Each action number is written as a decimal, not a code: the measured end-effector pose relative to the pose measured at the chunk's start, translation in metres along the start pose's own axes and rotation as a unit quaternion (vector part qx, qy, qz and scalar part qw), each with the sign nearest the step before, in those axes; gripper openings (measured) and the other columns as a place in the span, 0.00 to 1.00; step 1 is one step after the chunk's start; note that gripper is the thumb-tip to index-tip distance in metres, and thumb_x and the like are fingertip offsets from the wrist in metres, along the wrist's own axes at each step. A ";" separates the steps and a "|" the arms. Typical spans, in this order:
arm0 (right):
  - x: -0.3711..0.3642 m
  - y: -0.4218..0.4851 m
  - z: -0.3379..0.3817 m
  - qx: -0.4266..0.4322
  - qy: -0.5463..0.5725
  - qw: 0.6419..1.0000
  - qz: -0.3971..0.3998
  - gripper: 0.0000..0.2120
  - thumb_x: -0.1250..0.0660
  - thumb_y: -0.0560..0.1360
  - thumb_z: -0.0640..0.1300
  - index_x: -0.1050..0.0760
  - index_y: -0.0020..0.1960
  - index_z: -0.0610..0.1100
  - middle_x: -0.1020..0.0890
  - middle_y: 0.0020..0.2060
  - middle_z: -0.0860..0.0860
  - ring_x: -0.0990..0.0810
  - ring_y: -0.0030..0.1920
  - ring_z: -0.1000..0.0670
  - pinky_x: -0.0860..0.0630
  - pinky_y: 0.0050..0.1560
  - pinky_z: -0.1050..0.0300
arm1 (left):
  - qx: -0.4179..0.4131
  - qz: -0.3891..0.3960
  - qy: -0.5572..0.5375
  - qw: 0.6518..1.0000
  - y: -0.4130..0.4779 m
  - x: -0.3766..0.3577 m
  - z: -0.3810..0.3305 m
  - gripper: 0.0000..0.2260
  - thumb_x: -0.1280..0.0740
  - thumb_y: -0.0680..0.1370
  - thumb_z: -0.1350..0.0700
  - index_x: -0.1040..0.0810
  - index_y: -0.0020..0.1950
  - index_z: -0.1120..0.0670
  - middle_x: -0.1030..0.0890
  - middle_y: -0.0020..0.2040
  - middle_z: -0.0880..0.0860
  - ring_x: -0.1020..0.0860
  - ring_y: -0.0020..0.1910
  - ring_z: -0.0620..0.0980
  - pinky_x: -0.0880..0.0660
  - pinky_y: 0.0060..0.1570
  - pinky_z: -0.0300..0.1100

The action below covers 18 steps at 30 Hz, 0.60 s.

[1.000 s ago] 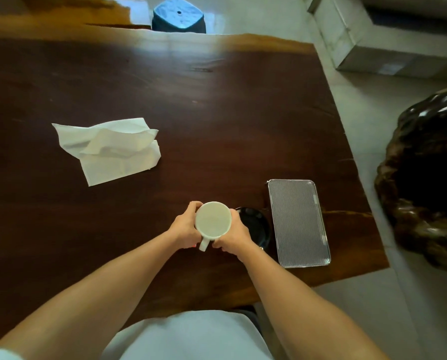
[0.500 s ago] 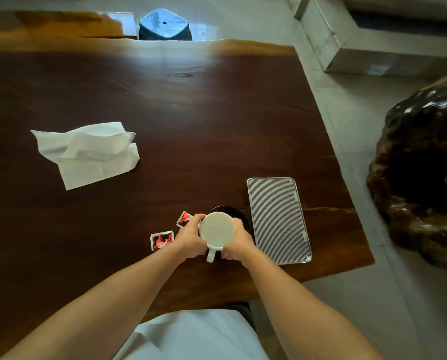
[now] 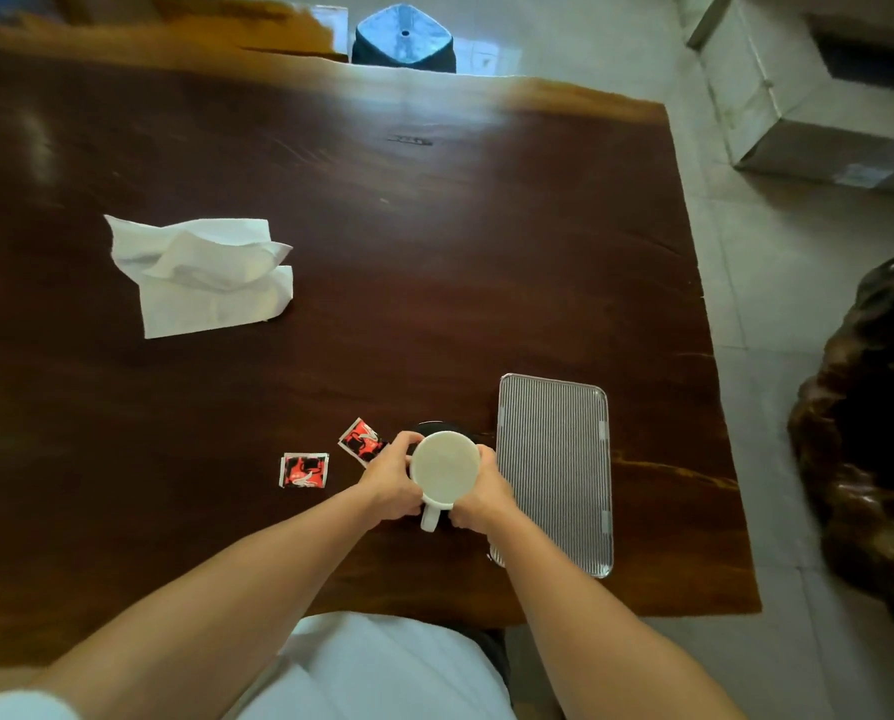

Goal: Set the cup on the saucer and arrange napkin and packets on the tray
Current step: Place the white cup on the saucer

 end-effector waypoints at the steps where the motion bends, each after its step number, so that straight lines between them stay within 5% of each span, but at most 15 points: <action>1: -0.001 0.002 0.000 0.002 -0.003 1.000 0.003 0.42 0.27 0.69 0.34 0.46 0.73 0.53 0.28 0.56 0.48 0.25 0.52 0.48 0.29 0.31 0.61 | 0.003 -0.005 0.003 1.000 0.002 0.000 0.001 0.33 0.24 0.70 0.65 0.34 0.68 0.44 0.23 0.59 0.53 0.21 0.54 0.53 0.16 0.45 0.51; 6: -0.005 0.010 0.008 0.038 -0.032 0.999 0.019 0.46 0.25 0.66 0.33 0.48 0.73 0.53 0.27 0.55 0.49 0.23 0.54 0.46 0.19 0.44 0.52 | 0.024 -0.023 -0.005 0.999 0.007 0.002 0.007 0.33 0.24 0.70 0.66 0.35 0.66 0.44 0.24 0.55 0.52 0.22 0.54 0.53 0.16 0.46 0.51; 10: -0.005 0.014 0.011 0.058 -0.061 0.995 0.051 0.50 0.24 0.64 0.34 0.52 0.73 0.55 0.28 0.56 0.50 0.22 0.53 0.47 0.18 0.47 0.51 | 0.039 -0.019 0.028 0.999 0.008 0.000 0.009 0.34 0.26 0.69 0.69 0.37 0.66 0.46 0.24 0.57 0.55 0.22 0.55 0.54 0.18 0.42 0.46; 18: -0.001 0.014 0.010 0.077 -0.092 0.990 0.076 0.45 0.25 0.63 0.34 0.47 0.70 0.54 0.28 0.50 0.51 0.22 0.51 0.47 0.17 0.49 0.44 | 0.028 -0.024 0.101 0.994 0.012 -0.005 0.006 0.32 0.27 0.69 0.67 0.39 0.66 0.49 0.25 0.56 0.53 0.24 0.57 0.54 0.21 0.54 0.51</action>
Point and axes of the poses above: each hand's wrist, its own y-axis towards the middle knuckle, its own x-axis out of the back of the hand, z = x × y, the point moved 9 cm from there along y, towards the middle knuckle
